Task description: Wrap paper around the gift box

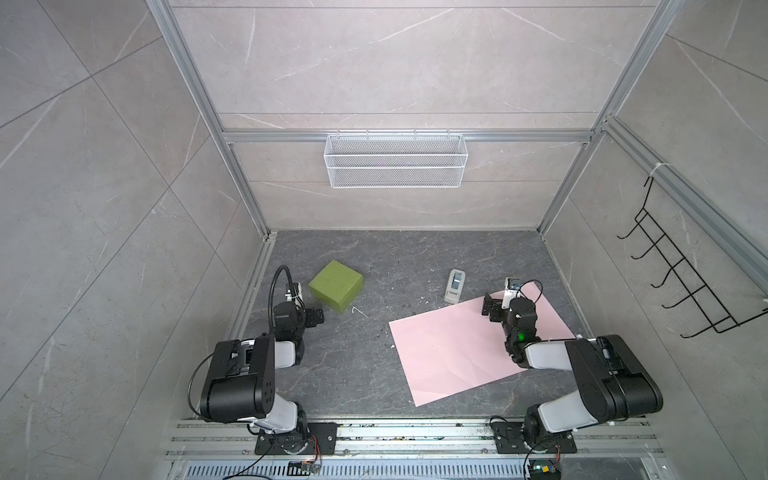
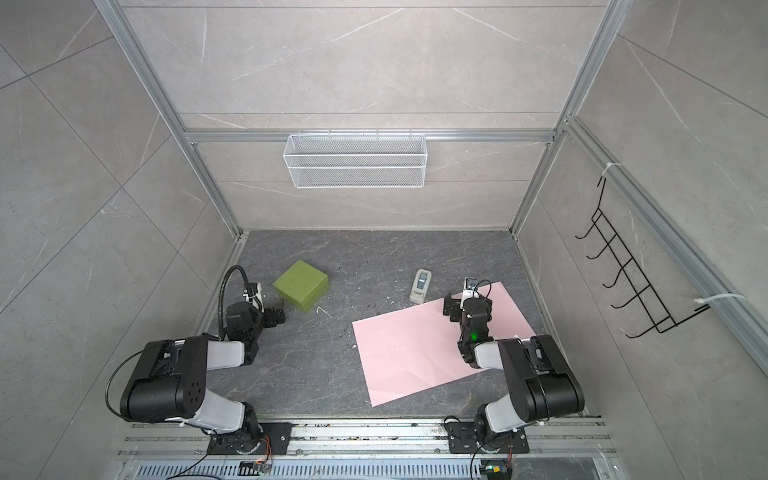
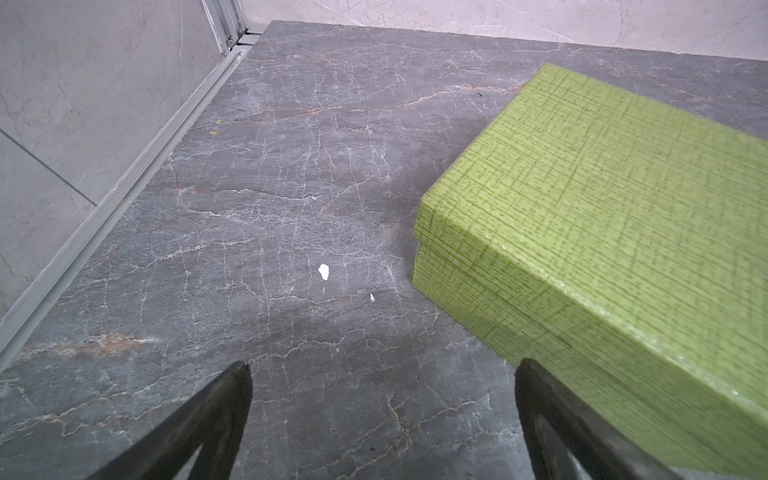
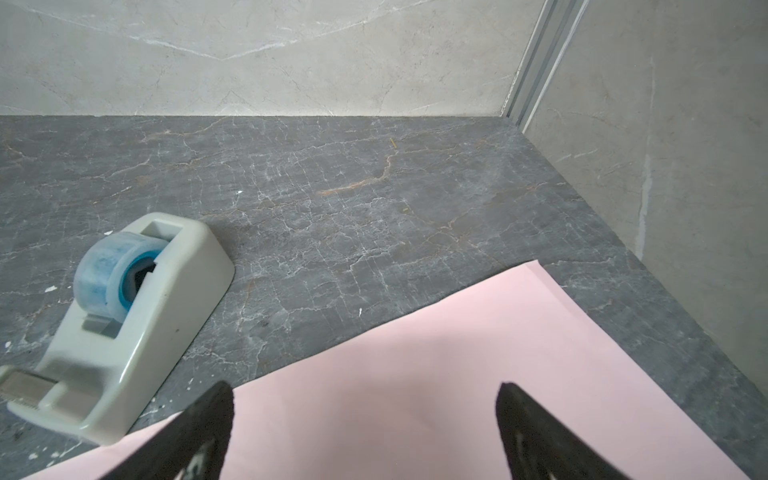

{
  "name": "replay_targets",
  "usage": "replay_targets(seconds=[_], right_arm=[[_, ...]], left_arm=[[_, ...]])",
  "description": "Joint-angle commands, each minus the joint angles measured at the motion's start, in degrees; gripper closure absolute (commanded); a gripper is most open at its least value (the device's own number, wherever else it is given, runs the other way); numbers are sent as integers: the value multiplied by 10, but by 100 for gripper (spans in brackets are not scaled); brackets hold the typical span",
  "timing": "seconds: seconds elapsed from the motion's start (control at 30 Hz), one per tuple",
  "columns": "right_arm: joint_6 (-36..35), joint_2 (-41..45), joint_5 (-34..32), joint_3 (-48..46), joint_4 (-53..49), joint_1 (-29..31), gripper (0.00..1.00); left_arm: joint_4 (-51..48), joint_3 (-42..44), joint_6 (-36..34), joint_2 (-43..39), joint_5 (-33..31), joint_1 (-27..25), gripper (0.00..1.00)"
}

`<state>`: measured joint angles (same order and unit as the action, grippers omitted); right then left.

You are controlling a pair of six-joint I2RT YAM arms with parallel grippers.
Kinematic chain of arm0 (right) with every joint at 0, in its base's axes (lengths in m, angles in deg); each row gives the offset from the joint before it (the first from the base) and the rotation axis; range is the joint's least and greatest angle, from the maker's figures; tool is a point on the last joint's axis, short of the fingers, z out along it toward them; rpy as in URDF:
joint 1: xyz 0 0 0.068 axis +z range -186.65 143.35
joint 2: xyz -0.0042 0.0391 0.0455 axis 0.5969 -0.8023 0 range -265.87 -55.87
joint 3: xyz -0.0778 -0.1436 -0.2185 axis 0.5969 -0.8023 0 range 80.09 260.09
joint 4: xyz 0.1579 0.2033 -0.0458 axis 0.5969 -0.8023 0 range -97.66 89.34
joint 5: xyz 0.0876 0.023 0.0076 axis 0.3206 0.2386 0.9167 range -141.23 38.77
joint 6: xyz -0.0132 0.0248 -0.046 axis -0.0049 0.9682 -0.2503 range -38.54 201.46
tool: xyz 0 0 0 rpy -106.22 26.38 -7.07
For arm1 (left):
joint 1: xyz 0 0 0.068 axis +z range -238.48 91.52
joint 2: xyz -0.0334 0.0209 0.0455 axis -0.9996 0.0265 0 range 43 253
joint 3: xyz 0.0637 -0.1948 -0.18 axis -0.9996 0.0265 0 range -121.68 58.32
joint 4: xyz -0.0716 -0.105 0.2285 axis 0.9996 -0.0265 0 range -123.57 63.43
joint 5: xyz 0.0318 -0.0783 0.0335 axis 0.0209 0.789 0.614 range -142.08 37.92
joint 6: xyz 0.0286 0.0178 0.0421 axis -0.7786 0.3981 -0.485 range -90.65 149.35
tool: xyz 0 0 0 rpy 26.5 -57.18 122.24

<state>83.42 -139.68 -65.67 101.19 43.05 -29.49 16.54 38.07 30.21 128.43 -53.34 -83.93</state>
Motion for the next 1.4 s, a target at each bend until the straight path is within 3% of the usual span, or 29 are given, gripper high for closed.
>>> replay_targets(seconds=[0.0,0.1,0.17,0.23,0.37,0.43,0.53,0.6,0.7,0.87,1.03,1.37], right_arm=[[41,87,-64,73,-184,2,0],[95,143,-109,107,-262,2,1],[153,169,-129,135,-336,2,0],[199,182,-101,160,-395,2,0],[268,179,23,181,-453,4,5],[290,176,60,191,-489,11,6],[300,177,107,193,-529,24,7],[304,171,141,196,-573,34,8],[296,165,180,197,-631,39,9],[257,159,202,191,-691,39,11],[234,120,198,210,-723,37,12],[213,50,197,224,-732,11,19]], left_arm=[[-92,-43,41,-71,-64,4,0],[-222,-84,111,-126,-139,4,0],[-282,-98,164,-158,-149,4,0],[-319,-108,208,-193,-115,4,0],[-334,-106,291,-253,2,-8,5],[-359,-115,318,-264,24,-47,8],[-429,-149,327,-259,-27,-166,11],[-459,-171,339,-236,-58,-262,13],[-473,-199,381,-178,-53,-373,15],[-512,-273,393,-56,-46,-512,19],[-519,-326,395,35,7,-563,22],[-507,-377,381,132,62,-590,27]])
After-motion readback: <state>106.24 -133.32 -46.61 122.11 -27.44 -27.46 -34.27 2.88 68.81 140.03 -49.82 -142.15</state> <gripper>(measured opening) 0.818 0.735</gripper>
